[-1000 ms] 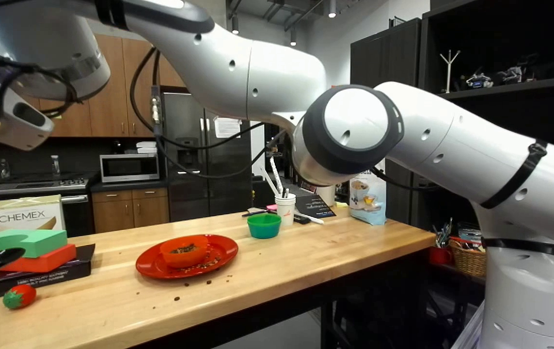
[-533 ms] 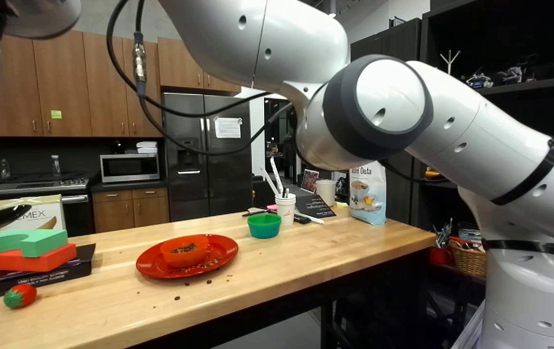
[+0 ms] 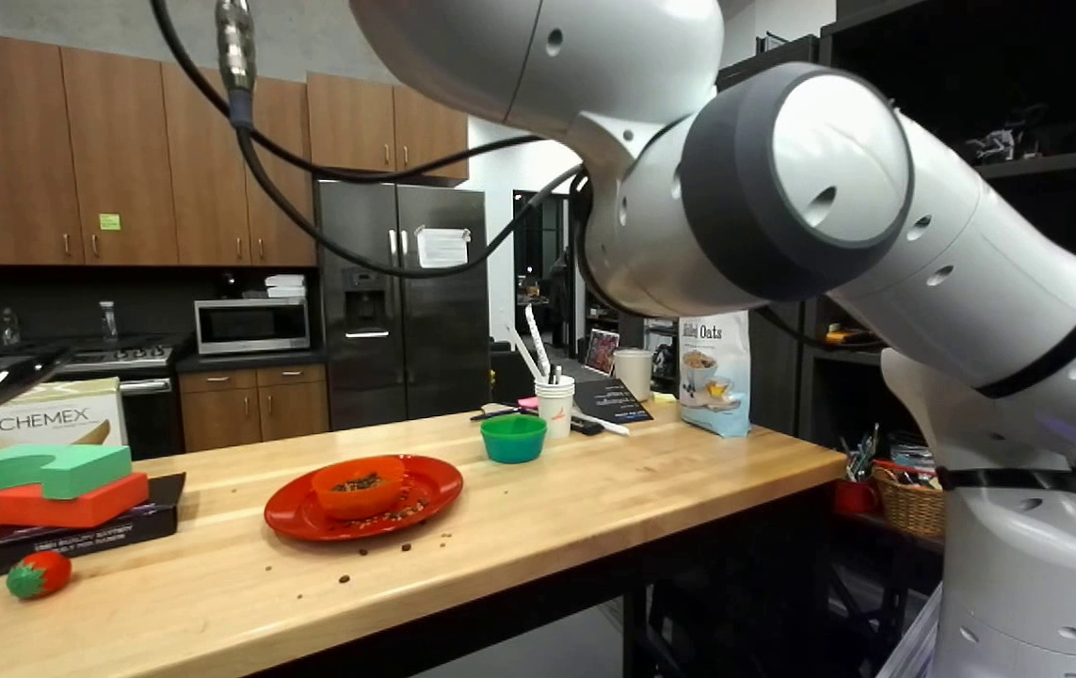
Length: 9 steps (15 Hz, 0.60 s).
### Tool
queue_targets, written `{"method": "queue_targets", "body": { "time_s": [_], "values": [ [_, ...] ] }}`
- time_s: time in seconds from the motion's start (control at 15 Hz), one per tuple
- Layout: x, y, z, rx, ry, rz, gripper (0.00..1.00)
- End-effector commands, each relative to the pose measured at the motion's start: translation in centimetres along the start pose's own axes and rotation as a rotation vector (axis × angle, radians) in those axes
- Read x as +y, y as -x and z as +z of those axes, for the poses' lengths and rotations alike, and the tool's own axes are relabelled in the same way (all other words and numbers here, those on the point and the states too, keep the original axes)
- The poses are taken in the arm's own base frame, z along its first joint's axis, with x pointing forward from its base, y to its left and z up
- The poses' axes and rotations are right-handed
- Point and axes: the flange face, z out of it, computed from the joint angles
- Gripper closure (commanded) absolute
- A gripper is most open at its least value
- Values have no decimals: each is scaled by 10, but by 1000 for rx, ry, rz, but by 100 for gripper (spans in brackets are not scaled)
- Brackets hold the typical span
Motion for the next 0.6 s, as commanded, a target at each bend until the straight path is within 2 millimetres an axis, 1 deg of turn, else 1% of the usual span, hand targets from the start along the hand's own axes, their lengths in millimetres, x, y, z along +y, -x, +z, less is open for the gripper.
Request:
{"method": "queue_targets", "body": {
  "time_s": [0.0, 0.2, 0.27, 0.33, 0.53],
  "values": [
    [27, 28, -15, 55, -73, 94, 94],
    [44, 49, -19, 71, -121, 89, 94],
    [34, 40, -7, 54, -75, 68, 94],
    [38, 44, -6, 55, -79, 63, 76],
    [36, 42, 1, 63, -71, 66, 76]
  ]
}}
